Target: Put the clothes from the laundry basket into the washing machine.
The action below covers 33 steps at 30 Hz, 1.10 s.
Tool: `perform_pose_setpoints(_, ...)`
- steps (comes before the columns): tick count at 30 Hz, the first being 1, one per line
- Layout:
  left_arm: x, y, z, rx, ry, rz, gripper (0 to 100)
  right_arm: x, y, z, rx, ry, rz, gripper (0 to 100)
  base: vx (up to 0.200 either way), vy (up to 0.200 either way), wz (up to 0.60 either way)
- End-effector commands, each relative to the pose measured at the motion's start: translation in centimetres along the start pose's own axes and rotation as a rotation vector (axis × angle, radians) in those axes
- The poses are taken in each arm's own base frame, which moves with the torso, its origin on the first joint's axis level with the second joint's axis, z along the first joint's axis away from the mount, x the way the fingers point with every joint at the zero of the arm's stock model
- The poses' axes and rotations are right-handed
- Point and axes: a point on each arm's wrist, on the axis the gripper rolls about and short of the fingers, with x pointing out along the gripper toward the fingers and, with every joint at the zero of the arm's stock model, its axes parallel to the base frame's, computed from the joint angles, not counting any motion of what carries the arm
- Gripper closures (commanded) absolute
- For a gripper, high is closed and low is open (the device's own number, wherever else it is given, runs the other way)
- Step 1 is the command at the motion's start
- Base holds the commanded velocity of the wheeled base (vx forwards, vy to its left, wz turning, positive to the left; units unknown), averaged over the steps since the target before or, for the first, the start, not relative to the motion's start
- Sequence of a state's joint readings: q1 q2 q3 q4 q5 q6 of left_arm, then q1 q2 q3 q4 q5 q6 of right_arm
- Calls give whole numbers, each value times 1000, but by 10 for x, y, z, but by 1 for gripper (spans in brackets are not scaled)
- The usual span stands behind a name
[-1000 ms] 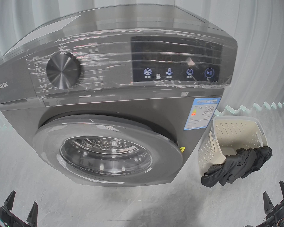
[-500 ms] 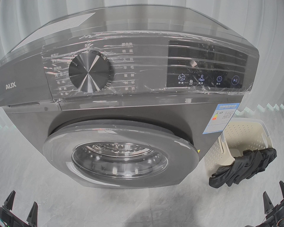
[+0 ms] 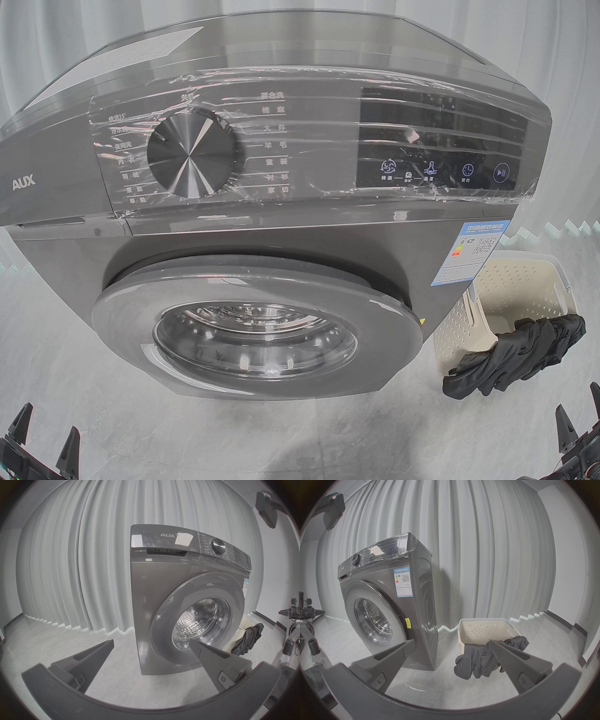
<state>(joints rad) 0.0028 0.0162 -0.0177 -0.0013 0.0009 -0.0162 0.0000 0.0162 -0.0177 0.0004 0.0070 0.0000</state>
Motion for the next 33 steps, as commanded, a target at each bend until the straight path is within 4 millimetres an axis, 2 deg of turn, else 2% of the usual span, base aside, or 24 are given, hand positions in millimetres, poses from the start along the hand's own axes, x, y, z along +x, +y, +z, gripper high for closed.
perform_pose_setpoints(1, 0, 0, -5, 1, 0, 1, 0, 0, 0, -5, 0, 1, 1, 0, 0, 0, 0)
perform_pose_setpoints(14, 0, 0, -5, 1, 0, 1, 0, 0, 0, -5, 2, 3, 1, 0, 0, 0, 0)
perform_pose_setpoints(17, 0, 0, -5, 1, 0, 1, 0, 0, 0, -5, 0, 1, 1, 0, 0, 0, 600)
perform_pose_setpoints(33, 0, 0, -5, 1, 0, 1, 0, 0, 0, -5, 2, 3, 1, 0, 0, 0, 0)
